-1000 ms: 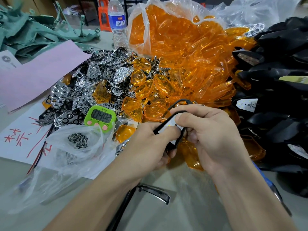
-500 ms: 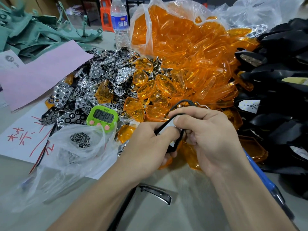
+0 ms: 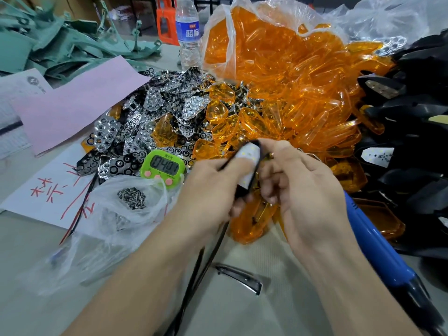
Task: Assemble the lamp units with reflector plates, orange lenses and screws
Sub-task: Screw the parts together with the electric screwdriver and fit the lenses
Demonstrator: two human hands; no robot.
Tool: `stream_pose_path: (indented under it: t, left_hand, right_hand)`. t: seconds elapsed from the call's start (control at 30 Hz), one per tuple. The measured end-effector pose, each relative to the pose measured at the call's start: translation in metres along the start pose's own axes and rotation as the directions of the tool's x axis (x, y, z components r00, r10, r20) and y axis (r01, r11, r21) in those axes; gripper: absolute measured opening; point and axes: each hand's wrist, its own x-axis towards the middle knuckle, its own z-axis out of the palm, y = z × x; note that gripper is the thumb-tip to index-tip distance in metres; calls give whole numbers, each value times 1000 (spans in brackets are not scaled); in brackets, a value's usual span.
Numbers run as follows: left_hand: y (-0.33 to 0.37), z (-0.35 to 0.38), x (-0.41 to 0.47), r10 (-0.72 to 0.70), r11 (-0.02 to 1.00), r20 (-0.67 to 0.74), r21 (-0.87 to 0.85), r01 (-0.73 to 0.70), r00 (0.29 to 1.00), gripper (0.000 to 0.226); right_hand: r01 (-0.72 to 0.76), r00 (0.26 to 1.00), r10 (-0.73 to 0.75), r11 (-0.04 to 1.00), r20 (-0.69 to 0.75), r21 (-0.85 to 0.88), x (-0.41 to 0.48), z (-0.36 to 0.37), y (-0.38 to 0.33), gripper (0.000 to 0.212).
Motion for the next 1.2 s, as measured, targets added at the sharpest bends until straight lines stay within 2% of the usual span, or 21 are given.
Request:
stream_pose_path:
  t: [0.03,0.07,0.13,0.17,0.23,0.27,0.3,0.37,0.43,0.5,0.57,0.6,0.67,0.7,0.73,0.77,0.83,0.93,1.03,1.2]
  left_hand:
    - [3,-9,4,-6,1000,-44,-29,5,999,30]
    - [7,-19,8,-8,997,-83,-72,3,997,30]
    - [12,-37,13,-19,983,-151,-185,-10,988,34]
    - [12,-44,14,-26,974,-179,-224,-15,984,37]
    - [12,-48,16,-36,966,-206,-258,-19,978,43]
    - [11,-48,17,-34,965,-202,-260,-20,979,46]
    - [10,-48,18,-30,967,-193,-255,-21,981,47]
    - [8,-48,19,-18,972,-174,-235,-23,985,48]
    - [7,-47,19,-9,976,-168,-217,-28,986,45]
    - [6,-45,20,-11,980,-177,-198,-25,984,38]
    - [5,-41,22,-21,985,-193,-171,-12,981,35]
    - [5,-39,22,-24,987,-200,-161,-8,980,34]
    - [4,-35,20,-23,990,-183,-140,-3,983,31]
    - [4,-31,19,-20,992,-159,-124,0,987,30]
    - [3,-26,16,-16,994,-134,-106,2,991,29]
    - [2,-22,14,-14,996,-110,-87,4,994,30]
    - [-1,-12,12,-18,999,-82,-44,14,996,36]
    - [-3,-2,10,-39,999,-66,13,40,997,34]
    - [-4,3,7,-55,998,-62,16,56,997,36]
    - [-2,5,3,-57,993,-14,-107,55,998,41]
  right_hand:
    - [48,999,-49,995,-11,-85,-1,1,3,23]
    - [126,991,-132,956,-4,-263,-2,1,8,24]
    - [276,960,-248,732,133,-623,-6,9,17,25]
    - [335,942,-238,598,238,-728,-9,16,21,23]
    - [469,883,-179,296,434,-832,-14,30,30,18]
    - [514,857,-147,172,494,-840,-17,35,37,24]
    - [525,850,-102,91,517,-846,-19,38,41,34]
    - [513,858,-47,41,511,-857,-21,39,43,42]
    - [525,851,-46,115,524,-843,-20,37,41,35]
    - [496,862,-66,308,502,-812,-19,34,34,18]
    - [345,921,-40,543,387,-766,-14,24,25,22]
    - [295,941,-58,619,332,-728,-11,17,17,24]
    - [212,966,-88,807,243,-551,-4,0,0,26]
    - [160,970,-75,914,231,-373,-3,-9,-9,26]
    - [105,967,-51,973,251,-207,-2,-17,-18,24]
    - [76,960,-43,991,278,-110,-2,-23,-24,22]
    - [62,952,-30,993,306,-97,-1,-28,-26,29]
    - [69,952,-23,988,305,-140,1,-25,-21,43]
    - [167,963,-96,946,251,-278,0,-18,-14,37]
    - [293,955,-249,884,164,-364,0,-12,-6,41]
